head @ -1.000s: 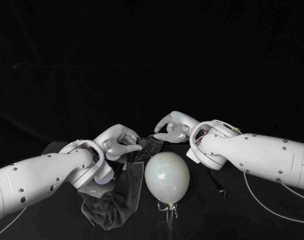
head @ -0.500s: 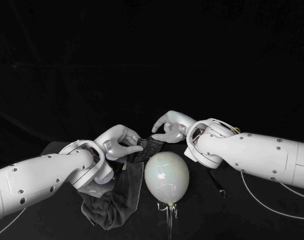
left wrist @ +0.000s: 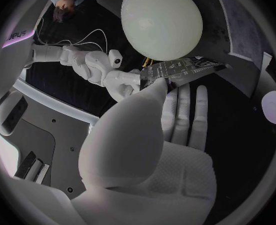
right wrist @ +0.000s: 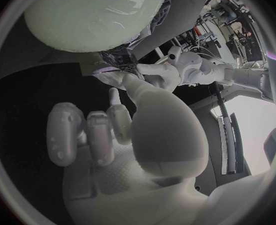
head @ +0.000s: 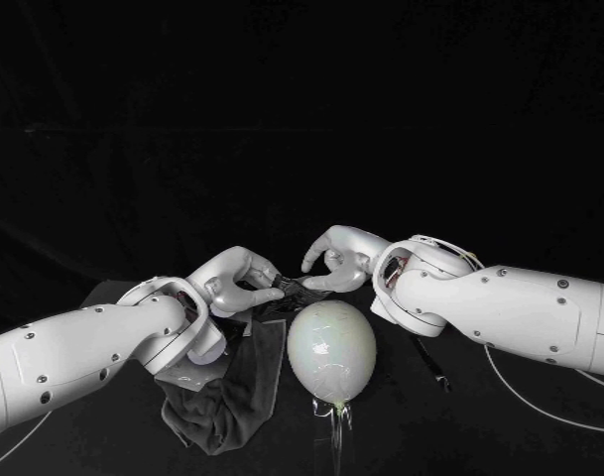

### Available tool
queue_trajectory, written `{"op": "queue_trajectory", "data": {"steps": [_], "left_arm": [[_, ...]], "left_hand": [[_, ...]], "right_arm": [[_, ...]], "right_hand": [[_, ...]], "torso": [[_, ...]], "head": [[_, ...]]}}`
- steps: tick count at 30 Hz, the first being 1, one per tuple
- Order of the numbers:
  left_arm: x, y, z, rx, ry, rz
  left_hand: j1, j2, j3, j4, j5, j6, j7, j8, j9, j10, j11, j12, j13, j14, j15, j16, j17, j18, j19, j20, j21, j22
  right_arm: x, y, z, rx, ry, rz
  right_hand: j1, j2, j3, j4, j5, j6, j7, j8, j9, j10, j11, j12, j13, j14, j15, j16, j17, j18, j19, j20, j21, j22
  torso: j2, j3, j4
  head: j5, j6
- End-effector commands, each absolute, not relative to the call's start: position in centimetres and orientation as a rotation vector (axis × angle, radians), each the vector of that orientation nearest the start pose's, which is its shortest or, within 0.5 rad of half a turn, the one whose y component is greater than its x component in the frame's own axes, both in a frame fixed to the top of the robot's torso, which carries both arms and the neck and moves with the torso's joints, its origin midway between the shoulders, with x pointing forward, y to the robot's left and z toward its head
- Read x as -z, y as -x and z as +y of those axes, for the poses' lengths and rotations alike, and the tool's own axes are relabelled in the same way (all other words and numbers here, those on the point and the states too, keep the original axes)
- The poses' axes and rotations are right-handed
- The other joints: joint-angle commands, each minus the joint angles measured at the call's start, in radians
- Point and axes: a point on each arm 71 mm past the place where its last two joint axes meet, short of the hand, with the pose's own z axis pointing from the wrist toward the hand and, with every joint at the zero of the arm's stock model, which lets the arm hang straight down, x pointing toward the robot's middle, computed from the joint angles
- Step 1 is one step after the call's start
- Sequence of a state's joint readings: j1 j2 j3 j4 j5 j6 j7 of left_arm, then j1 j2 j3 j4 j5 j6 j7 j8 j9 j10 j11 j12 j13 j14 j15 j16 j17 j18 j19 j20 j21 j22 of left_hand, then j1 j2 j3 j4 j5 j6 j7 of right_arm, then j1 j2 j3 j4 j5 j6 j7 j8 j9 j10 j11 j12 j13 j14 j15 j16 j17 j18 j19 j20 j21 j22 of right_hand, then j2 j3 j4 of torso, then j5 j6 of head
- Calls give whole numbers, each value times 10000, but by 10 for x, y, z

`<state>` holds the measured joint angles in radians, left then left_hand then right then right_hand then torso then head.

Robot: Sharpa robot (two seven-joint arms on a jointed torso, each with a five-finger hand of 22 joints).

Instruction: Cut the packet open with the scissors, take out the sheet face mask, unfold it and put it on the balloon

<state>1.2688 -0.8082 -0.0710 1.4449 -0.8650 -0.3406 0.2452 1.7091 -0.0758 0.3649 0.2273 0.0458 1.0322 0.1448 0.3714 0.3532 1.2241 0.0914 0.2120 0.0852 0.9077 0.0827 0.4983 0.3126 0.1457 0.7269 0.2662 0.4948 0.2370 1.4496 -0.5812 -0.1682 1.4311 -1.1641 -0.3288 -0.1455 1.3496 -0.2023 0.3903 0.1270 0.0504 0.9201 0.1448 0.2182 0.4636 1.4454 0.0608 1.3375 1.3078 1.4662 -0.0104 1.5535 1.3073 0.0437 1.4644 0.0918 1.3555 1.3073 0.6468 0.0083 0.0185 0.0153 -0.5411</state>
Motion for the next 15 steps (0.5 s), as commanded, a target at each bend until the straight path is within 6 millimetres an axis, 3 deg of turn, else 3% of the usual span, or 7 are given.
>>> {"op": "queue_trajectory", "data": {"steps": [1, 15], "left_arm": [[154, -504, 198, 11367, 1879, 15543], [153, -503, 195, 11465, 1829, 15539]], "left_hand": [[-69, -4, 55, 14, 24, 20, -5, 55, 302, 63, -3, -13, 15, 85, -16, 59, -11, 103, -49, -12, 35, 8], [-279, -77, 343, -145, 23, 5, 4, 74, 332, 59, 3, -12, 33, 73, -11, 83, -26, 107, -184, 4, 211, 131]], "right_arm": [[114, -514, -95, -7868, 2044, 16589], [115, -509, -92, -7455, 2645, 16728]], "right_hand": [[-27, -125, -100, -3, -24, 87, 2, -43, -19, 87, 0, 60, 1264, 957, 28, 58, 2265, 12, 81, 65, 67, 2037], [-2, -187, -227, 9, 32, 123, -11, -77, -37, 83, -10, 71, 1265, 955, 25, 55, 2259, 11, 81, 63, 69, 2038]], "torso": [[-1, 1, -2], [1, -2, 13]], "head": [[-8, 4], [-26, -26]]}}
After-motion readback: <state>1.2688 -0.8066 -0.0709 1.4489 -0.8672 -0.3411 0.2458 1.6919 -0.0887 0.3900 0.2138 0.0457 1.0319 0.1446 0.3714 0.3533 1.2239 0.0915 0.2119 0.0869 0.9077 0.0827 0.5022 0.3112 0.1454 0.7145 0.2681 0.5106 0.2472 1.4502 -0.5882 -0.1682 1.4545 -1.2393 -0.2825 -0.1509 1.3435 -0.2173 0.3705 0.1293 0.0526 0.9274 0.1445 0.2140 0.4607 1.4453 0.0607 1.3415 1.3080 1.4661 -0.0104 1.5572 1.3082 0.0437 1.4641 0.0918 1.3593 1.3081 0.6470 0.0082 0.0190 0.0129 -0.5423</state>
